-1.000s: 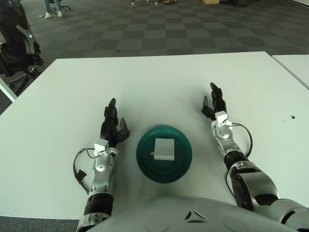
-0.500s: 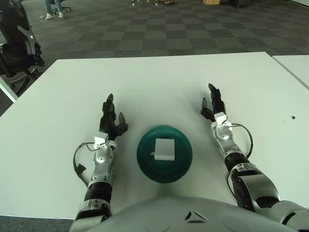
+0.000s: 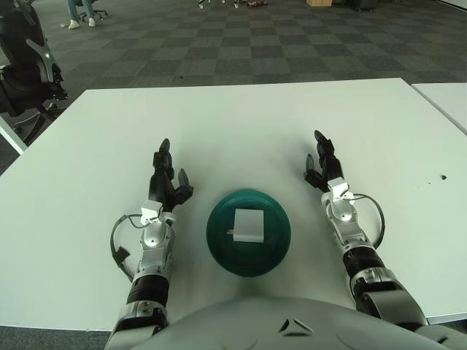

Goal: Put the charger into the plate.

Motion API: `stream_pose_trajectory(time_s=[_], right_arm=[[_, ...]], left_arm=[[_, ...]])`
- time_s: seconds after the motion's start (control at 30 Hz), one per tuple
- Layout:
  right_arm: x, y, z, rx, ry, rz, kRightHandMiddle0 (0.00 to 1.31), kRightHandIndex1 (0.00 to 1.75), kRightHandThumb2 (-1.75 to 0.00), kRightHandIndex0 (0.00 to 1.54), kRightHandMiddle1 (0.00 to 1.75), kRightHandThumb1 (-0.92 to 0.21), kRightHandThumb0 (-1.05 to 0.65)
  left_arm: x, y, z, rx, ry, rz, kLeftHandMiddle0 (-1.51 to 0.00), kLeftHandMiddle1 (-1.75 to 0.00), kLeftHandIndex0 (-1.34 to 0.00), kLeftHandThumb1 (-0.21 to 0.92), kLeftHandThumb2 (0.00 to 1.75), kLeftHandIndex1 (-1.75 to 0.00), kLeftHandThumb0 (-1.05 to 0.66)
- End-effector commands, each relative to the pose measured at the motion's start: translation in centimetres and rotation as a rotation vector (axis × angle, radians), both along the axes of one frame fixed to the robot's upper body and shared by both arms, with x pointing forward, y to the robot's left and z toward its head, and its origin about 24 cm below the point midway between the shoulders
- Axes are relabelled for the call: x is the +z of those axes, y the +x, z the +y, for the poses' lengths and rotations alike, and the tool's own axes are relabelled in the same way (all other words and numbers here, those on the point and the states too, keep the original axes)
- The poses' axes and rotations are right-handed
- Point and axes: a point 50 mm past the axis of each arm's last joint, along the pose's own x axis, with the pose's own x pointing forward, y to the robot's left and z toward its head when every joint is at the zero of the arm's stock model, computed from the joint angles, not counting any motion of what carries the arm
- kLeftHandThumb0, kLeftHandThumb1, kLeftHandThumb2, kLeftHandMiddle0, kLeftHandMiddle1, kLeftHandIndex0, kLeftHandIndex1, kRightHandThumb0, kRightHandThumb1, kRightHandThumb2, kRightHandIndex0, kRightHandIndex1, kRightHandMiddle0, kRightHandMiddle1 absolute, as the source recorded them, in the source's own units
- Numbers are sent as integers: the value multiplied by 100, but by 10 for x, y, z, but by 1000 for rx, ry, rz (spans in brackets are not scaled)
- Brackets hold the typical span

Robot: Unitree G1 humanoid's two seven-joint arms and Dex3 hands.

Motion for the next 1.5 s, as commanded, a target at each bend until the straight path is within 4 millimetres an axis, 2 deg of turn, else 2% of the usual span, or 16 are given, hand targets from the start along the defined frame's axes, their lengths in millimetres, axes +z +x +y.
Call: stream_pose_trajectory(time_s=[0.0,0.3,0.6,0.9,1.07,1.47], right_arm=[[-68,-93,-7,-66,91,387,0,0,-85,0,21,-92,-85],[-48,-104,1,-69,130,361,0,0,-86,0,23,-92,-83],[-41,-105,8,-35,167,375,0,0,-89,0,20,-92,-80],[-46,-105,15,-14,211,404,0,0,-89,0,12,-92,-79],[-60,-106,11,-16,218,429,0,0,-90,0,8,-92,-81],[-65,-107,7,-7,180,429,0,0,-91,0,5,-92,-89]], left_arm=[[-23,-59,-16,-23,1,104,-6,-2,0,92,102,-35,-98],[-15,-58,-22,-46,6,90,-8,-2,0,92,100,-32,-97],[-17,-66,-24,-36,-30,155,-8,-1,0,92,100,-30,-95],[-19,-72,-28,-38,-89,181,-8,-1,0,92,98,-32,-95],[-20,-75,-30,-38,-96,195,-8,-1,0,92,98,-31,-95],[-27,-78,-28,-7,-110,224,-13,-2,0,92,97,-38,-95]])
